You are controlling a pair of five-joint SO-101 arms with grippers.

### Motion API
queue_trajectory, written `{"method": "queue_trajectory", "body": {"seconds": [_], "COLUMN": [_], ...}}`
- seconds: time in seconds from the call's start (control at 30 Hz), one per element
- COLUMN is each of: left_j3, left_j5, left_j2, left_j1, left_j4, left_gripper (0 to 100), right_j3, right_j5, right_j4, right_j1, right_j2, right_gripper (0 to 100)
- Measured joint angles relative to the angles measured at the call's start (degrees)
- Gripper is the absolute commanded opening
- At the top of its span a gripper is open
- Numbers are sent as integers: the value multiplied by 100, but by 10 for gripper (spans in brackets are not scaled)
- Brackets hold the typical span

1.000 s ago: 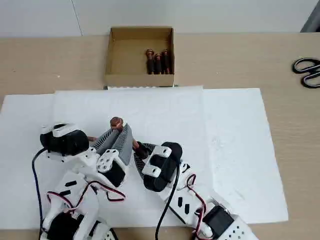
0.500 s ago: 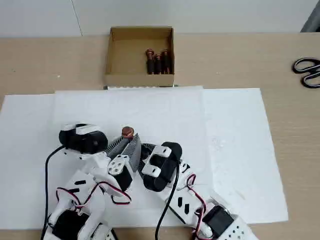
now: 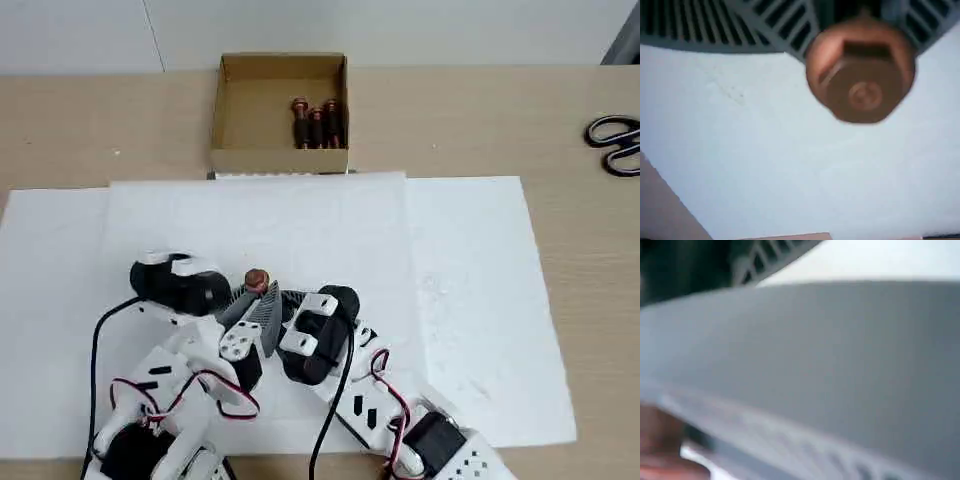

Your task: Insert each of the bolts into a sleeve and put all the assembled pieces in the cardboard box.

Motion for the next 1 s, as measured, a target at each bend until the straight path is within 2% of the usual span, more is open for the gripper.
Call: {"method": "queue_trajectory", "body": {"seconds": [0.27,0.5,1.0], "left_j3": [0,9,105], "left_j5": [-35,-44,-44], "left_j2": [0,0,44], "left_j1": [0,-62,-53], "left_j4": [0,44,202], "left_gripper": [12,174,175], "right_j3": [0,0,0], "right_j5": [0,0,0], "right_j4": [0,0,-9], "right_j1": [-9,9,35], "right_j2": [9,9,-9], "right_gripper": [2,2,2]}}
